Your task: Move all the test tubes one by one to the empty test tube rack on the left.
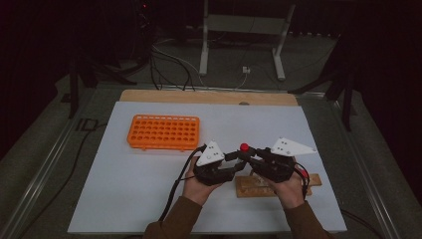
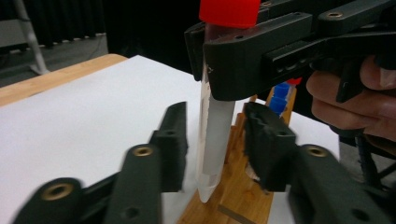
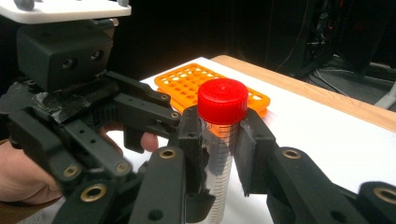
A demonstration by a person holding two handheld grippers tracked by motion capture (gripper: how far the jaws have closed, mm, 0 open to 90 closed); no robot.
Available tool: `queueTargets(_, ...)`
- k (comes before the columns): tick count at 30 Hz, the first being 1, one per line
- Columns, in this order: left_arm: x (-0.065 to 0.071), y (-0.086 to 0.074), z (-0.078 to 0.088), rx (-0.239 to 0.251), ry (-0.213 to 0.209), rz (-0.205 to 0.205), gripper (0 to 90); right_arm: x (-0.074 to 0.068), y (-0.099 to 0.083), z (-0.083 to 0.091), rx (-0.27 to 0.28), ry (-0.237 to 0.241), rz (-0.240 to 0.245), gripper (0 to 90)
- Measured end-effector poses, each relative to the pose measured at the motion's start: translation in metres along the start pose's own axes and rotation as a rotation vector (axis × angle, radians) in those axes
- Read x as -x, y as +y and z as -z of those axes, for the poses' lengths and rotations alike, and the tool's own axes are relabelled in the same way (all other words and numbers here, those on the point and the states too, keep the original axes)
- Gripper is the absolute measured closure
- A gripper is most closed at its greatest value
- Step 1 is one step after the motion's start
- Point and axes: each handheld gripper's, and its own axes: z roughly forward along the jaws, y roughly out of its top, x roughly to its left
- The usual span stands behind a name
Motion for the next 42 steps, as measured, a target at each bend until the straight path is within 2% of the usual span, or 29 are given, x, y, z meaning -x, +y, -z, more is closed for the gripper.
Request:
queueTargets(2, -0.001, 0.000, 0.000, 0.008, -0.013, 0.006, 68.9, 0.000, -0.001, -0.001, -0.002, 0.004, 0.001, 74.1)
queueTargets(4, -0.002, 0.000, 0.000, 0.008, -0.011, -0.004, 73.5, -0.001, -0.001, -0.001, -0.005, 0.008, 0.003, 74.1)
queueTargets(8, -0.001, 0.000, 0.000, 0.006, 0.006, -0.029, 75.1, 0.000, -0.002, 0.000, -0.007, 0.007, 0.004, 72.5)
queueTargets(12, -0.006, -0.002, 0.001, 0.004, 0.044, -0.024, 75.3, 0.005, -0.003, 0.003, -0.012, -0.005, -0.001, 54.5)
queueTargets(14, -0.008, -0.002, 0.002, 0.005, 0.051, -0.020, 75.3, 0.010, -0.005, 0.006, -0.026, -0.011, -0.020, 45.2)
queueTargets(15, -0.012, -0.002, 0.005, 0.014, 0.068, -0.013, 75.3, 0.012, -0.005, 0.007, -0.032, -0.021, -0.024, 40.2)
queueTargets(17, -0.014, -0.003, 0.006, 0.016, 0.076, -0.013, 75.3, 0.015, -0.007, 0.011, -0.036, -0.049, -0.020, 33.2)
queueTargets(18, -0.015, -0.003, 0.007, 0.017, 0.086, -0.013, 75.3, 0.015, -0.007, 0.011, -0.036, -0.049, -0.020, 33.2)
queueTargets(19, -0.019, -0.003, 0.010, 0.019, 0.099, -0.012, 75.3, 0.018, -0.009, 0.015, -0.033, -0.071, -0.026, 25.6)
queueTargets(21, -0.021, -0.003, 0.011, 0.023, 0.104, -0.014, 75.3, 0.021, -0.012, 0.020, -0.027, -0.094, -0.032, 18.9)
queueTargets(22, -0.022, -0.003, 0.012, 0.026, 0.113, -0.014, 75.3, 0.021, -0.012, 0.020, -0.027, -0.094, -0.032, 18.9)
queueTargets(23, -0.024, -0.003, 0.013, 0.028, 0.118, -0.015, 75.3, 0.023, -0.014, 0.025, -0.020, -0.118, -0.034, 14.0)
queueTargets(29, -0.034, -0.003, 0.020, 0.040, 0.146, -0.016, 75.3, 0.028, -0.022, 0.038, -0.016, -0.151, -0.046, 8.3)
queueTargets(35, -0.046, -0.006, 0.021, 0.020, 0.178, -0.030, 75.2, 0.034, -0.029, 0.053, 0.013, -0.185, -0.060, 4.1)
queueTargets(41, -0.059, -0.008, 0.023, 0.016, 0.219, -0.031, 75.3, 0.039, -0.035, 0.060, 0.017, -0.202, -0.081, 2.9)
queueTargets(42, -0.063, -0.009, 0.023, 0.015, 0.238, -0.029, 75.2, 0.040, -0.035, 0.062, 0.023, -0.215, -0.086, 2.0)
